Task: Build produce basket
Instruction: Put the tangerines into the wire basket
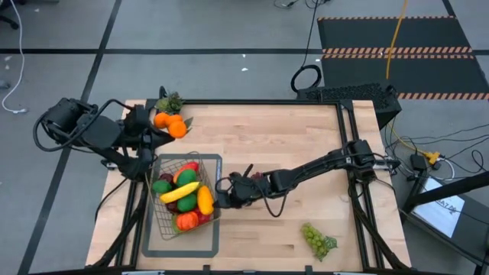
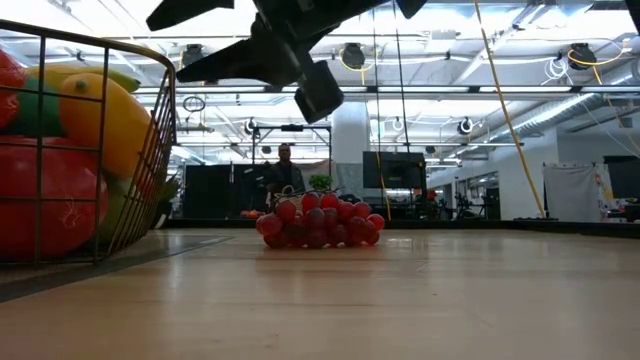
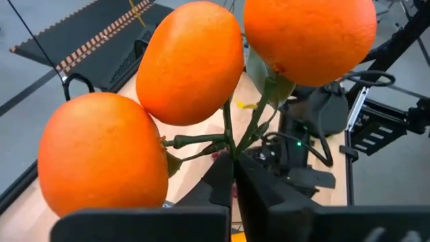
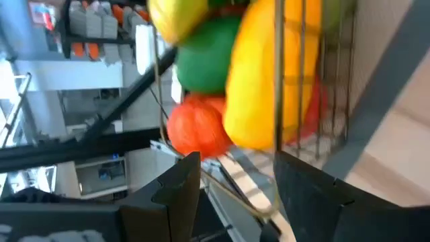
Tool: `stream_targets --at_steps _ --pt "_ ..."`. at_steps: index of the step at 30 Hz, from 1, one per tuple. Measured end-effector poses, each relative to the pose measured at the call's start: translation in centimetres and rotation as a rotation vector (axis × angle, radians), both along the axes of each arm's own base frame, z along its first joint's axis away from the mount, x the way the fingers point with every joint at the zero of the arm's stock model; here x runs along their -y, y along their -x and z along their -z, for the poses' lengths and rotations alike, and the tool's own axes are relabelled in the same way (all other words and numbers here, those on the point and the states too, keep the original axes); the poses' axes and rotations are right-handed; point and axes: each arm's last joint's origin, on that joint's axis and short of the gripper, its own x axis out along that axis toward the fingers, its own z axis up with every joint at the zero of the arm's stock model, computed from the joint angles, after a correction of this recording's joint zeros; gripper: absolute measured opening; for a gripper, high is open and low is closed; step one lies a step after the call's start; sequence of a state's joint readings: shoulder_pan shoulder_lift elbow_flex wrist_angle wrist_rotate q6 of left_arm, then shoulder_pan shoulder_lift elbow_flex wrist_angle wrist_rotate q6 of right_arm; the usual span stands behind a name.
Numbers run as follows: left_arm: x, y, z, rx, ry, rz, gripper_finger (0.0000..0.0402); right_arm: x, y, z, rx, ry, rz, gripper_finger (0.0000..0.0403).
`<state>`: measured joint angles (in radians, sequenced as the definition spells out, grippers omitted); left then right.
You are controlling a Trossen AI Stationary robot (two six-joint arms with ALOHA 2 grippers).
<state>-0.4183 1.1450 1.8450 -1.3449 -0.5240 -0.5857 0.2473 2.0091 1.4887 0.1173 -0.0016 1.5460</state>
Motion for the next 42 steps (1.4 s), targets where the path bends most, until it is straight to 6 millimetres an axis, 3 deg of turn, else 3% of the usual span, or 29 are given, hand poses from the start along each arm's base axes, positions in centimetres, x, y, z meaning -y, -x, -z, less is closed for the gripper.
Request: stream_targets --at_steps 19,32,42 --pt "0.0 0.1 0.1 -0.018 -0.017 0.004 0.0014 -3.1 1.0 0.2 -0.005 0.05 0.051 0.0182" --pt "-0.1 0.1 0.2 -0.02 -0.016 0.002 0.001 -2.6 0.8 0.5 0.028 0.215 0.095 0.0183" --pt "-0.1 0.1 0.1 -0.016 -0.023 -0.012 0.0016 -3.3 -0.4 2.1 0.118 0.17 0.088 0.0183"
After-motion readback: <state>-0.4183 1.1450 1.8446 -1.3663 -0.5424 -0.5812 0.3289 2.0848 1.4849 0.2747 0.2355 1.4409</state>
